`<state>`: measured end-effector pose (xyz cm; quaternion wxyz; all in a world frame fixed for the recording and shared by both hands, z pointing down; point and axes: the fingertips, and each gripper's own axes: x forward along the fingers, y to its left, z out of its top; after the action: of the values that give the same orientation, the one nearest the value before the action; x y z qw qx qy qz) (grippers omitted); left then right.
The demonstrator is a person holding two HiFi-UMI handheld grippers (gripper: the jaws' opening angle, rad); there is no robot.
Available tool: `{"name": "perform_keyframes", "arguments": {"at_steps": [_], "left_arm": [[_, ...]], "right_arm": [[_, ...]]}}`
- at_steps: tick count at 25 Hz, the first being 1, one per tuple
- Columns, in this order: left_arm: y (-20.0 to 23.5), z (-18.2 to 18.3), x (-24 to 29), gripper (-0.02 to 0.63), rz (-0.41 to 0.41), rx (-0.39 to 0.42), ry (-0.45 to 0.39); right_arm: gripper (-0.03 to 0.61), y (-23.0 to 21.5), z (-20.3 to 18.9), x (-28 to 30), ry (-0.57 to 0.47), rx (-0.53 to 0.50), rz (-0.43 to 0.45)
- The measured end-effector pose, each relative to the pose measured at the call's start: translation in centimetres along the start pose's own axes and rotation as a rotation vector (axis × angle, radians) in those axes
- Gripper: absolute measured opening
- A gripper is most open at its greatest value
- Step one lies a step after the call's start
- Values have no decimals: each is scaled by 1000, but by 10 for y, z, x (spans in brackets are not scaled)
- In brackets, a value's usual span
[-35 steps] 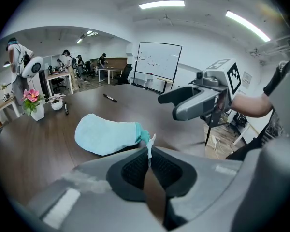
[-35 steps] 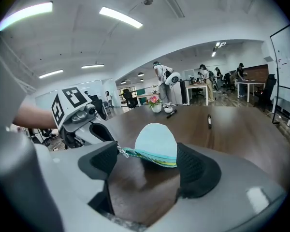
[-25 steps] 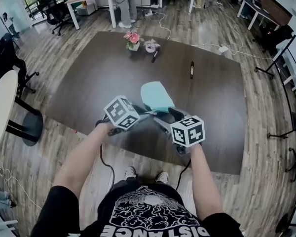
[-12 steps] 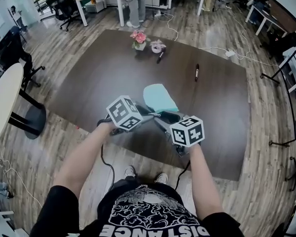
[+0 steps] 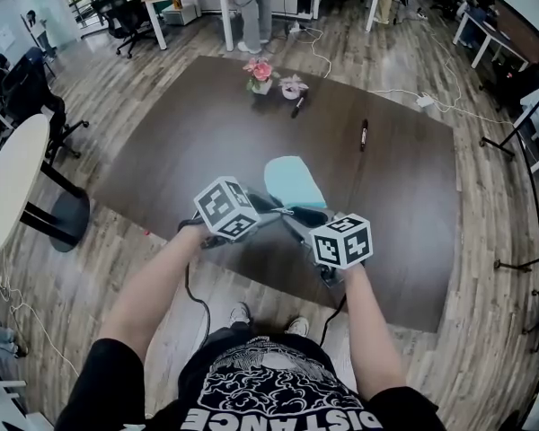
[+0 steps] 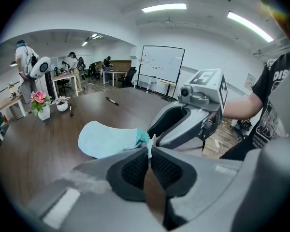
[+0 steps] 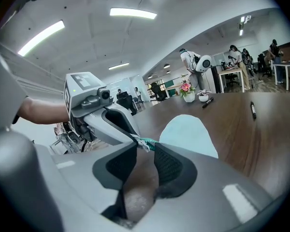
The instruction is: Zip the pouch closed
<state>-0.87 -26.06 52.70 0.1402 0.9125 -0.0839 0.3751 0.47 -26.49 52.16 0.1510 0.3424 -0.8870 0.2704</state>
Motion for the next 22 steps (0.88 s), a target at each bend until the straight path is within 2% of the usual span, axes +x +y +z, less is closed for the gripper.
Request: {"name": "perform_keyframes", "arguments": {"at_steps": [7,9,12,22], "left_arm": [[2,-2,0,21,4,-11,-4],[1,-1,1,21,4,-13,-7],[1,-2,2,21,6,-8,-3],[-2,-3,-1,21,9,-14,-12]], "right_arm": [[101,2,-2,2,-4,2,-13],[58,5,-1,2,-8,6,-4],[34,5,-2,3,-5,8,-13],[15,7,-3,1,-8,15,-38]]}}
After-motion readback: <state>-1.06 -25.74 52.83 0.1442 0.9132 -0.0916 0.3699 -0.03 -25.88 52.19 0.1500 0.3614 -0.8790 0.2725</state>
